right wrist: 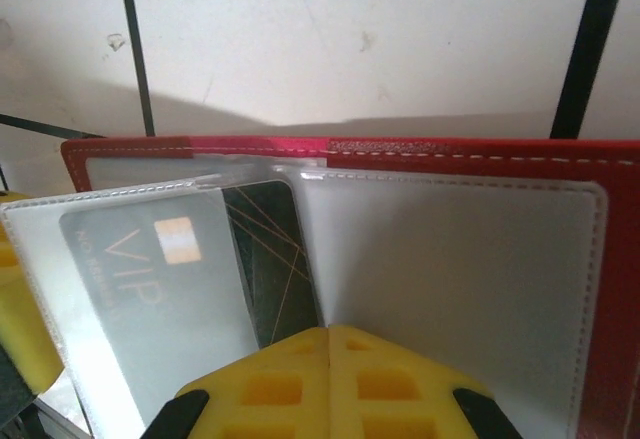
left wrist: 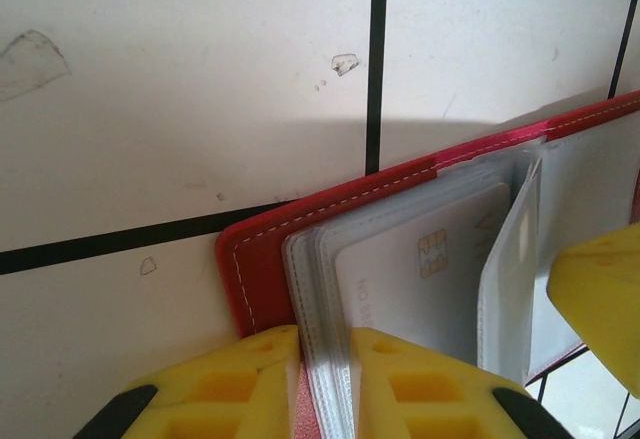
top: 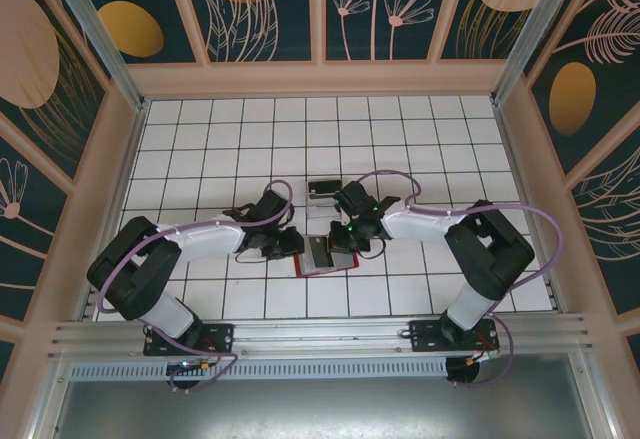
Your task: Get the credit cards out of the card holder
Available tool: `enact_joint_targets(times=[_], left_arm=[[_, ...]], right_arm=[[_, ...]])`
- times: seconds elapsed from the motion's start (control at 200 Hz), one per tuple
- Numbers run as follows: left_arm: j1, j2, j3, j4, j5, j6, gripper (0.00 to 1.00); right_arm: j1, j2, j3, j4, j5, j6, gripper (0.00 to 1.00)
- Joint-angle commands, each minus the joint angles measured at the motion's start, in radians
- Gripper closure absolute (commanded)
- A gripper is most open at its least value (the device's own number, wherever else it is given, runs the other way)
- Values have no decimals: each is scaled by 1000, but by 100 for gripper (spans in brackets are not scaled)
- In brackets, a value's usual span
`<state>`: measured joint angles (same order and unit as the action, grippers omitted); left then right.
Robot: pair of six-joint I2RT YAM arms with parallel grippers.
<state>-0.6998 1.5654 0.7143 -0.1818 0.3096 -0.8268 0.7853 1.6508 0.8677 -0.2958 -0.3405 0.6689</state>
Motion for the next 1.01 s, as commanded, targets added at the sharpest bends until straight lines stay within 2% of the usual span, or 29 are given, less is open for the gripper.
enact_joint_targets(times=[0.0, 0.19, 0.38, 0.5, 1.001], left_arm=[[-2, -7, 19, -60, -31, 16, 78], [-3, -64, 44, -110, -71, 11, 78], [-3, -112, 75, -139, -74, 1, 78], [-11, -81, 91, -136, -55, 5, 73], [-38, 31, 47, -94, -55, 16, 75]], right_arm=[[-5, -47, -16, -8, 6, 20, 95], [-6, -63, -4, -14, 8, 15, 87], [-8, -68, -2, -17, 6, 13, 86], [-8, -64, -1, -14, 2, 15, 83], [-48, -27, -40, 103, -127, -24, 72]])
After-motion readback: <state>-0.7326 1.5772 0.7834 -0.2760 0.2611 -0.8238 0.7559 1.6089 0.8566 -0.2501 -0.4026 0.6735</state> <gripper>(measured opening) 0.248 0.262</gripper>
